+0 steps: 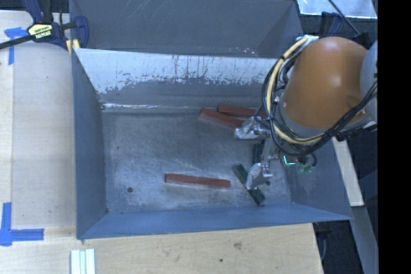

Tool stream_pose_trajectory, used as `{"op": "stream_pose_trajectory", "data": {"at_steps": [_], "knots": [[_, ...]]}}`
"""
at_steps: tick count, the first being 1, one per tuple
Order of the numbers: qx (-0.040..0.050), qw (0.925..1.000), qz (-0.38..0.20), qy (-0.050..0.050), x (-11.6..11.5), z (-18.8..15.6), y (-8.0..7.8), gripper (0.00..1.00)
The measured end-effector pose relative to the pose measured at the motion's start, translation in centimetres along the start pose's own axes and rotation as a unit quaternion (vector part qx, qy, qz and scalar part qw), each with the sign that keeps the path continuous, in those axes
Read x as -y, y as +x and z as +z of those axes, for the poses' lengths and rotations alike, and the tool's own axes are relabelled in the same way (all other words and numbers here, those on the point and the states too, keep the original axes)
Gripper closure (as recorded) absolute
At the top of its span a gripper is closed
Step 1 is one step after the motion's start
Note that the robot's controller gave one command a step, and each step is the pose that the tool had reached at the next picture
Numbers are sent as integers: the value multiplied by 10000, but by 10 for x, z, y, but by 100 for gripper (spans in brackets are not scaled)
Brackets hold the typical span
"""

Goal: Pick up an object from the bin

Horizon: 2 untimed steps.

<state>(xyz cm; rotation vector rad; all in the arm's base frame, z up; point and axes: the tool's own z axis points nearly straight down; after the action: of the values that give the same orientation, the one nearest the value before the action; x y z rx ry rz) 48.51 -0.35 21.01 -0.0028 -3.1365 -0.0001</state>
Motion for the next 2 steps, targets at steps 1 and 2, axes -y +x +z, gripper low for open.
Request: {"op": "stream_pose_trajectory", "data": {"at_steps": [1, 2], "knots": [[39, 10000, 0, 0, 0, -3, -2, 0], [30, 9997, -243, 22, -42, 130, -9, 100]]}}
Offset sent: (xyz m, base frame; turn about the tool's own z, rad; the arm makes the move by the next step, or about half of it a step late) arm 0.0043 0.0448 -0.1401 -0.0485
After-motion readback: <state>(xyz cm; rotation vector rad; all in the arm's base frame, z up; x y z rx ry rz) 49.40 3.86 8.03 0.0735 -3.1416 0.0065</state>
